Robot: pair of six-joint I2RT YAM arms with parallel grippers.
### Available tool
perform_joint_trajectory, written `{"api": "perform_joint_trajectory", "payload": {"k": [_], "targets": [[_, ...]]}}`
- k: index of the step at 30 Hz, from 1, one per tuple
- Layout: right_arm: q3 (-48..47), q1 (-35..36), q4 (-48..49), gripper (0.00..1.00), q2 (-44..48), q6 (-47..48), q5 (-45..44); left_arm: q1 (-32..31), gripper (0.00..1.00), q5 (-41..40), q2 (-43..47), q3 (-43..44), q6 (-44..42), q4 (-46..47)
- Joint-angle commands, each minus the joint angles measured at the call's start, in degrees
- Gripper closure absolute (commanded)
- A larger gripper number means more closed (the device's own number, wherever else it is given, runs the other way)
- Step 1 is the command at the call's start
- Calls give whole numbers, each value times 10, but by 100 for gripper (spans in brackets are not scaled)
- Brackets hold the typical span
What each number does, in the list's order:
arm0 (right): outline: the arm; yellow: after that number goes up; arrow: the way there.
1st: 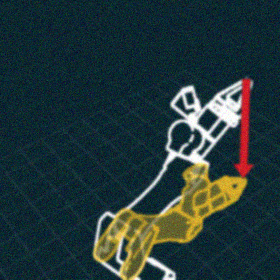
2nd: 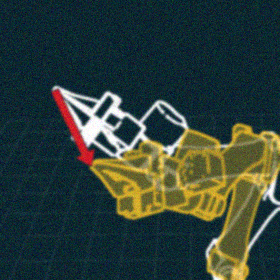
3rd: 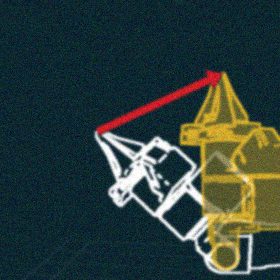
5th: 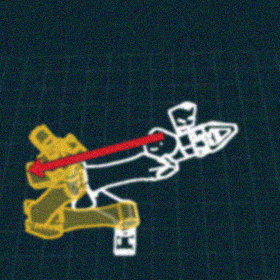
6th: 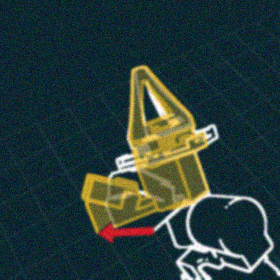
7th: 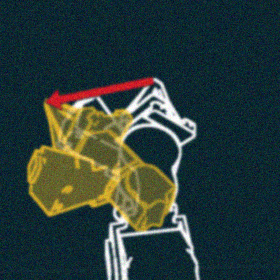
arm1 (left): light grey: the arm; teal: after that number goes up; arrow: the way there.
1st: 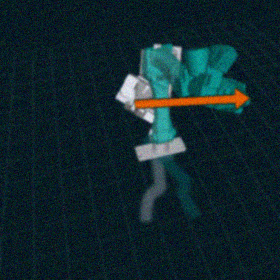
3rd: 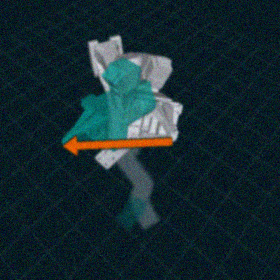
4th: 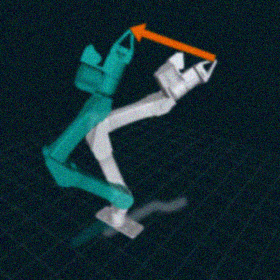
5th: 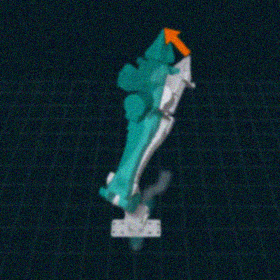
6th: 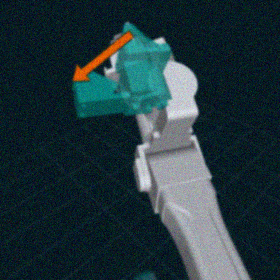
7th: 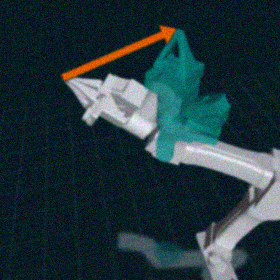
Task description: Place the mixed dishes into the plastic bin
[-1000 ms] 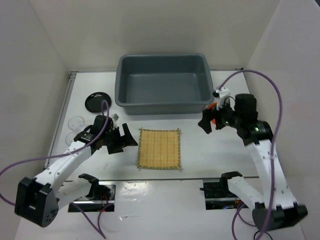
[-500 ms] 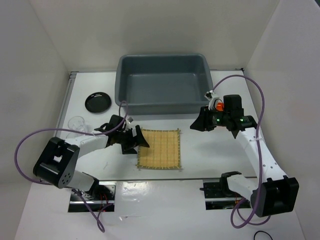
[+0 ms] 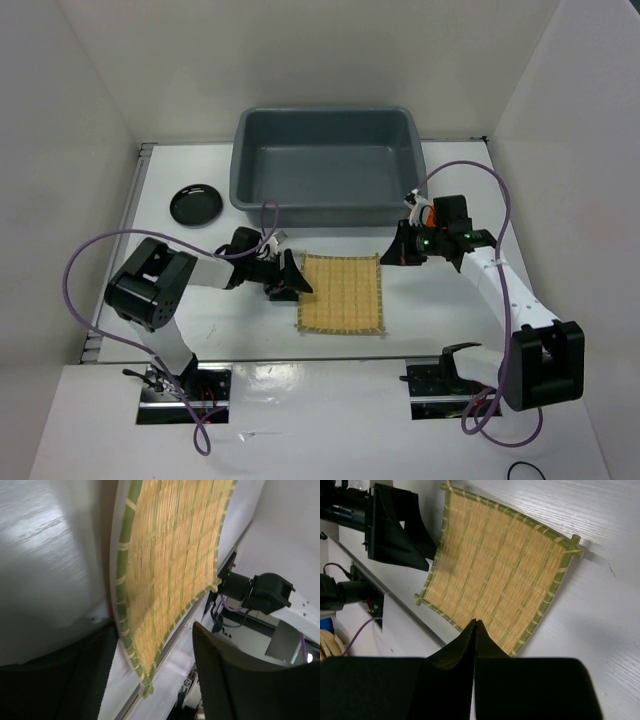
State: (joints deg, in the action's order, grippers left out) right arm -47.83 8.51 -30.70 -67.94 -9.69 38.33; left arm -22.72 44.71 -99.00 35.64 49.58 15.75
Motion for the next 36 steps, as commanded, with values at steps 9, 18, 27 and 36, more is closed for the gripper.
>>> {"api": "perform_joint_trajectory", "payload": {"k": [9, 18, 27, 36], "targets": [[-108, 36, 28, 100, -53, 163, 5, -47, 32, -89, -102, -14, -48, -36], [-55, 108, -40, 100, -62, 412, -166, -52, 32, -89, -135, 1, -55, -36], [36, 140, 32, 100, -28, 483, -270, -58, 32, -95, -118, 1, -48, -41], [78, 140, 65, 100, -68, 544, -278, -63, 32, -95, -88, 1, -25, -41]]}}
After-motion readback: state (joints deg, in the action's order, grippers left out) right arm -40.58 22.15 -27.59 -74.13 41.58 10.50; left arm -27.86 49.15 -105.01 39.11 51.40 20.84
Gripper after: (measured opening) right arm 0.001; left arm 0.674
